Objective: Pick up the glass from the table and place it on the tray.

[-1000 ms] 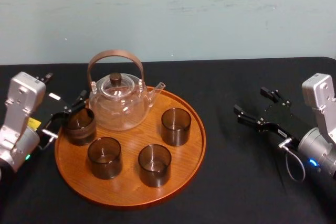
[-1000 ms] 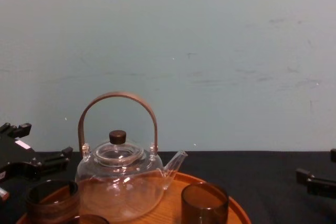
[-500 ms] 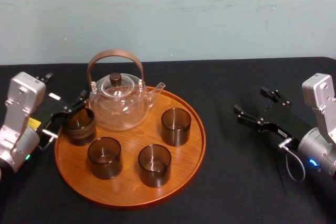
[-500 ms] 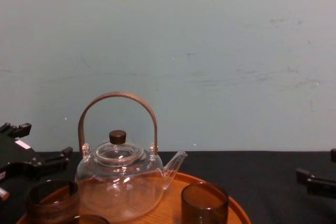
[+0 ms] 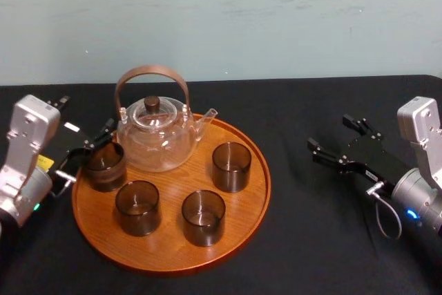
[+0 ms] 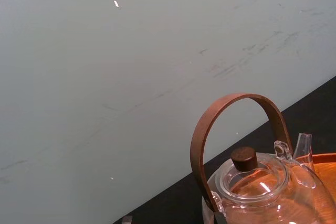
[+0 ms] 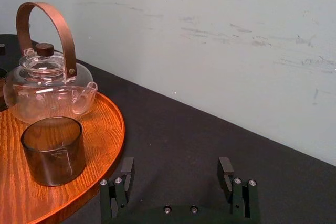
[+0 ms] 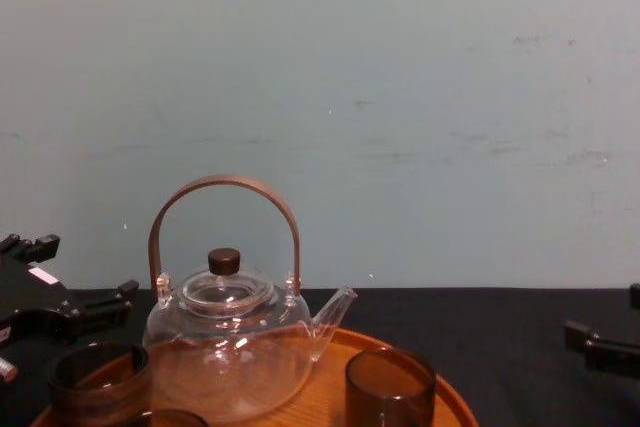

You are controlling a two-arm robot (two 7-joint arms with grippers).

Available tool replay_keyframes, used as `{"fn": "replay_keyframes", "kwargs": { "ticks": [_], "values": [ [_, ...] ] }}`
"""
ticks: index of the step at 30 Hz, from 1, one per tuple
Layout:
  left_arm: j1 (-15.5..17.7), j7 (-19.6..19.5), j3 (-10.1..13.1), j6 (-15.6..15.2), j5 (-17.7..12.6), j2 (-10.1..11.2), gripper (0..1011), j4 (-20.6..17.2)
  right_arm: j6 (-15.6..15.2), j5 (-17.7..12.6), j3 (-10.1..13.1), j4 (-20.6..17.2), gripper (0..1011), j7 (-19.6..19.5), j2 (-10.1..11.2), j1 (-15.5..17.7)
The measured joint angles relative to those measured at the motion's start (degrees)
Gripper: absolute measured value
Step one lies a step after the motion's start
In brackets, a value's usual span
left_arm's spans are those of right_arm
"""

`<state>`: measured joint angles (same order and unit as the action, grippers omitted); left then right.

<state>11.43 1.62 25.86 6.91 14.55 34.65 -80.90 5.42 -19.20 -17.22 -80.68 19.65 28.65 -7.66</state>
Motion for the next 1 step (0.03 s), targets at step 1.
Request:
{"fn": "replay_keyframes", "kwargs": {
  "ticks": [1],
  "values": [
    [0.0, 0.0, 0.0, 0.0, 0.0, 0.0, 1001, 0.0, 0.0, 0.0, 0.0, 0.0, 1002, 0.0, 0.0, 0.0]
  ]
}}
